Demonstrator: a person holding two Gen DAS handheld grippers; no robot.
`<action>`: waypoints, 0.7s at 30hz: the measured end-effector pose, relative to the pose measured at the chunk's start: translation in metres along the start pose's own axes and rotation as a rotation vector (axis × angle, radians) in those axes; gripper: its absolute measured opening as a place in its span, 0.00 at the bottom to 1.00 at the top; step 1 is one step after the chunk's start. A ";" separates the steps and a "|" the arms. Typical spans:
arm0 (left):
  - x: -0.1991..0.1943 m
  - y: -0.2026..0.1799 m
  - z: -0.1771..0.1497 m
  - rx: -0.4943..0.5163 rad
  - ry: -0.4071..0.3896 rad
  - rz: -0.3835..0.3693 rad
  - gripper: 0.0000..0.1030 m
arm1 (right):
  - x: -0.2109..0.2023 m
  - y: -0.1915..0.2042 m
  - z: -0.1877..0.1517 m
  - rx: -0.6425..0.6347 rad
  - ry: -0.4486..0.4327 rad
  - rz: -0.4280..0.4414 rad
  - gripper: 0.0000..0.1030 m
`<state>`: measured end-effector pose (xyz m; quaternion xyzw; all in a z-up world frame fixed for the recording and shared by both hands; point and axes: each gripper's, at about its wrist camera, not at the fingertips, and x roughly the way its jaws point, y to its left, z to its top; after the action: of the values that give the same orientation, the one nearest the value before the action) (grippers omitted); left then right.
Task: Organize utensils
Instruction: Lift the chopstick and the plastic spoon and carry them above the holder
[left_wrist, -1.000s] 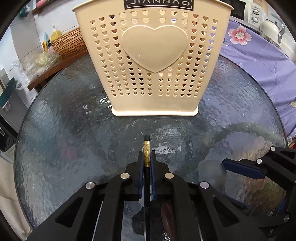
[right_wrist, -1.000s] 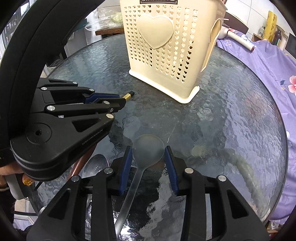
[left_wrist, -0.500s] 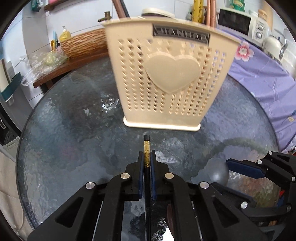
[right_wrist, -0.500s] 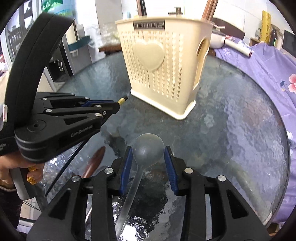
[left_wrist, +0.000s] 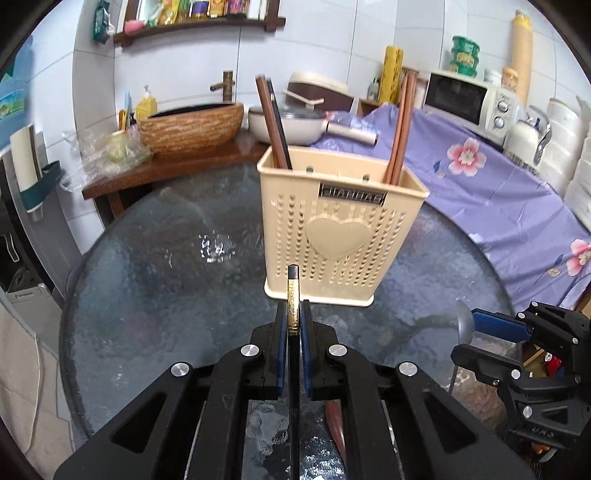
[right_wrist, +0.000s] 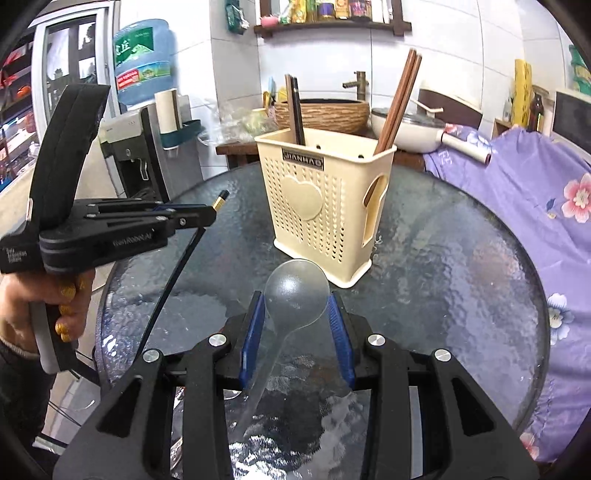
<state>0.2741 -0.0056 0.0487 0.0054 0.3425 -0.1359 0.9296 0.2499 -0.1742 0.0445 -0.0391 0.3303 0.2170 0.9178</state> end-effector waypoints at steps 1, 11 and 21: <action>-0.003 0.001 0.000 0.000 -0.006 -0.002 0.06 | -0.004 0.000 0.000 -0.001 -0.003 0.003 0.35; -0.033 0.007 0.008 -0.010 -0.068 -0.021 0.06 | -0.030 0.001 0.010 -0.008 -0.043 0.013 0.35; -0.058 0.011 0.031 -0.001 -0.143 -0.015 0.06 | -0.047 -0.005 0.041 0.000 -0.092 0.005 0.35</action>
<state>0.2549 0.0161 0.1087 -0.0073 0.2752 -0.1430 0.9507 0.2436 -0.1872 0.1056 -0.0281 0.2877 0.2206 0.9315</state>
